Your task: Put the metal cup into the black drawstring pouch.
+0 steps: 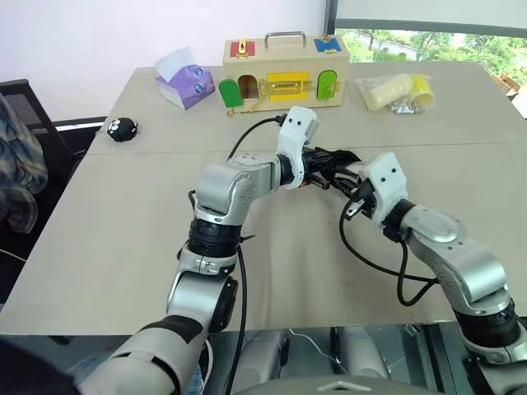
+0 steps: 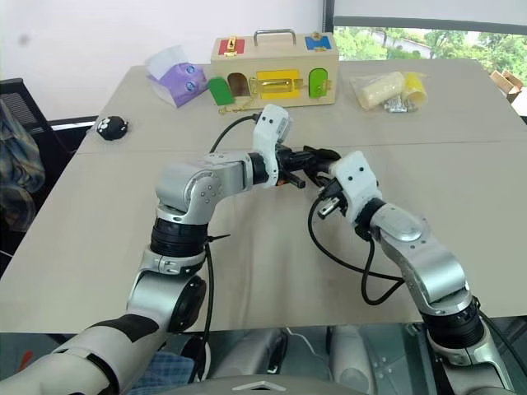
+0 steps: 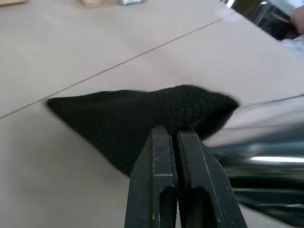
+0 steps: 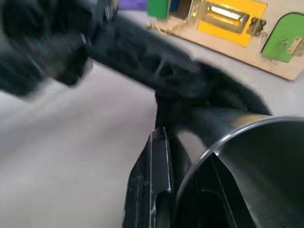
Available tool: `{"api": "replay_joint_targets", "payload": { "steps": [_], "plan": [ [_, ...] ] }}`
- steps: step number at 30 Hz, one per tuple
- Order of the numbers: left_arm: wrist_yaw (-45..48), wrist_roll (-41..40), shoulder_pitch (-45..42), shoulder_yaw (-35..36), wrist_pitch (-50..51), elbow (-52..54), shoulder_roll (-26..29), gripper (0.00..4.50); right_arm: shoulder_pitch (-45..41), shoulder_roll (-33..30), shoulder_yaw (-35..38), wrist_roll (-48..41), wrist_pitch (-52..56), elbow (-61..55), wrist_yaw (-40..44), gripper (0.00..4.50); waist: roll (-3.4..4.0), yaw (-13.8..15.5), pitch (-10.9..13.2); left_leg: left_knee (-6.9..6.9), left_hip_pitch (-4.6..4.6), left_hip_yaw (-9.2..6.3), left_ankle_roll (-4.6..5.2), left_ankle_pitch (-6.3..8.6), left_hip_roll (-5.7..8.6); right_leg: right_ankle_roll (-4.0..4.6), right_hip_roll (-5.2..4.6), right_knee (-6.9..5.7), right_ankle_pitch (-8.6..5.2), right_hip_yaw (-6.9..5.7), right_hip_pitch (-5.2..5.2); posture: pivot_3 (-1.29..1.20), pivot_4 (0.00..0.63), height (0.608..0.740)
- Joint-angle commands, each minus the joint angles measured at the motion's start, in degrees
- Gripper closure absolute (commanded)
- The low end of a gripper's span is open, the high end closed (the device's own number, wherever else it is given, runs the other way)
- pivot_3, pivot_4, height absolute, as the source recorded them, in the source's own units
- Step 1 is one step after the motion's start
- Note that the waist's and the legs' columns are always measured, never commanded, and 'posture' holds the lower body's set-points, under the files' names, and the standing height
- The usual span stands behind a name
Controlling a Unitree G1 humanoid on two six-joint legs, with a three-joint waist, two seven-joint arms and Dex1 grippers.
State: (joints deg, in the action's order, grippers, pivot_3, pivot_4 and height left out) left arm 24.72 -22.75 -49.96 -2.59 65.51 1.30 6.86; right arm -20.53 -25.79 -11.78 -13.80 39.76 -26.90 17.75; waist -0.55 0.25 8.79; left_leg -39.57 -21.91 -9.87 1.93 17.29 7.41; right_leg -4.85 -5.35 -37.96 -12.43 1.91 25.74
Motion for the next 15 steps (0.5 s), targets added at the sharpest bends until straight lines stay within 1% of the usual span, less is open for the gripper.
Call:
{"api": "replay_joint_targets", "payload": {
  "steps": [1,6,13,15],
  "plan": [
    [0.2,-1.9,-0.8,0.5,0.0,3.4,-0.6,4.50,-2.9,3.1,-1.0,5.5,-7.2,5.1,-2.6,4.46,0.01,-0.3,0.0,0.00,0.00,0.00,-0.02,-0.01,0.00,0.00,0.00,-0.01,0.00,0.01,0.00,0.00,0.150,0.710],
    [-0.5,-2.5,-0.2,0.7,0.4,3.2,-1.1,4.50,-4.6,4.6,-6.1,14.4,-18.0,16.1,-2.7,4.46,0.01,-1.0,0.0,0.01,0.01,0.00,-0.02,-0.01,0.00,0.00,0.03,0.00,0.00,0.01,0.00,0.00,0.150,0.710],
    [-1.4,-3.5,-0.5,1.9,1.0,3.4,-2.0,4.50,-10.1,1.7,-14.0,29.9,-33.0,29.6,-1.6,4.46,0.01,-1.2,0.0,0.00,0.04,0.04,-0.04,-0.02,-0.01,0.01,0.11,-0.04,0.01,0.08,0.01,0.00,0.150,0.710],
    [-1.6,-3.7,-0.5,2.1,1.1,3.5,-2.2,4.50,-11.1,1.1,-14.9,32.2,-35.6,32.0,-0.5,4.46,0.01,-1.3,0.0,0.00,0.04,0.03,-0.04,-0.02,-0.01,0.01,0.12,-0.02,0.01,0.08,0.01,0.00,0.150,0.710]
  ]
}}
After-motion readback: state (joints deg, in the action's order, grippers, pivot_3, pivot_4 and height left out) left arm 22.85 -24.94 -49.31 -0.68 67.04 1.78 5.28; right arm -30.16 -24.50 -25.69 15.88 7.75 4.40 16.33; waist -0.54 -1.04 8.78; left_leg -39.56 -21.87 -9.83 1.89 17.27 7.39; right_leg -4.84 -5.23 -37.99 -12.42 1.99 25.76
